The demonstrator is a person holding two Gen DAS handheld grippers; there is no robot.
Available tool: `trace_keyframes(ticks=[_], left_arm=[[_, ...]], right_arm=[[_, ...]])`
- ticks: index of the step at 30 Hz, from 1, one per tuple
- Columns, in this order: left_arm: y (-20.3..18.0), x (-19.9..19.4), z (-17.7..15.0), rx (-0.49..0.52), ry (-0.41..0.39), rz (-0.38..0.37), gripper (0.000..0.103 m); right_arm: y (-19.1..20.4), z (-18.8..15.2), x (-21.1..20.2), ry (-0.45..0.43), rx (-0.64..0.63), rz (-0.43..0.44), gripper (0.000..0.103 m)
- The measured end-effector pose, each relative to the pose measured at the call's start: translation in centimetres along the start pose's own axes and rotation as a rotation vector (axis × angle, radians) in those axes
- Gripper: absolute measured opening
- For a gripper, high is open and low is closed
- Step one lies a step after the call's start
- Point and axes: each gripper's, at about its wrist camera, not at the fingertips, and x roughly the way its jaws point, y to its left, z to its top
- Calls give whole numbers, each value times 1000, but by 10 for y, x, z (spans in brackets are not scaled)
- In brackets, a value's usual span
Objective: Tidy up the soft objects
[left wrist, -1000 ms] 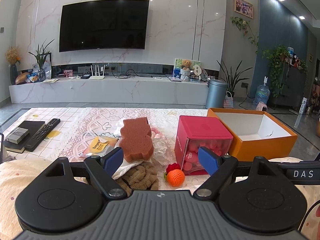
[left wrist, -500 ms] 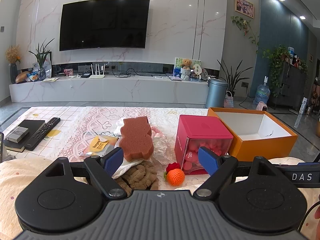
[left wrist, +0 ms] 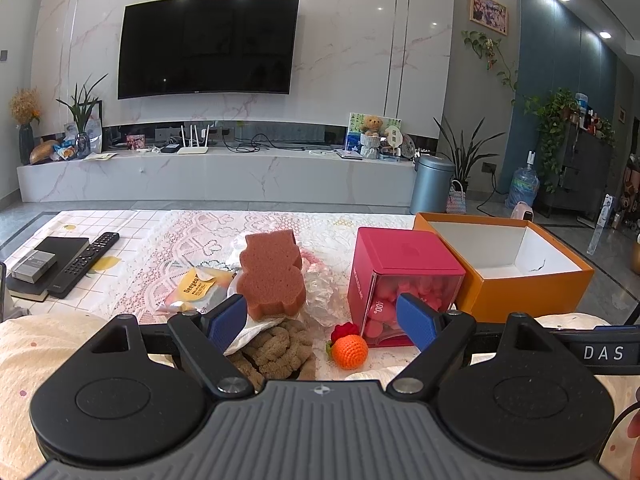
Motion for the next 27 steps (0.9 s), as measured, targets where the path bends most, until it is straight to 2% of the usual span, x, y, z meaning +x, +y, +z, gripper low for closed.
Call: trace_keyframes(ticks=[27], left_arm=[[0, -2, 3, 21, 12, 3, 99]], right_arm=[[-3, -2, 0, 7, 7, 17, 100]])
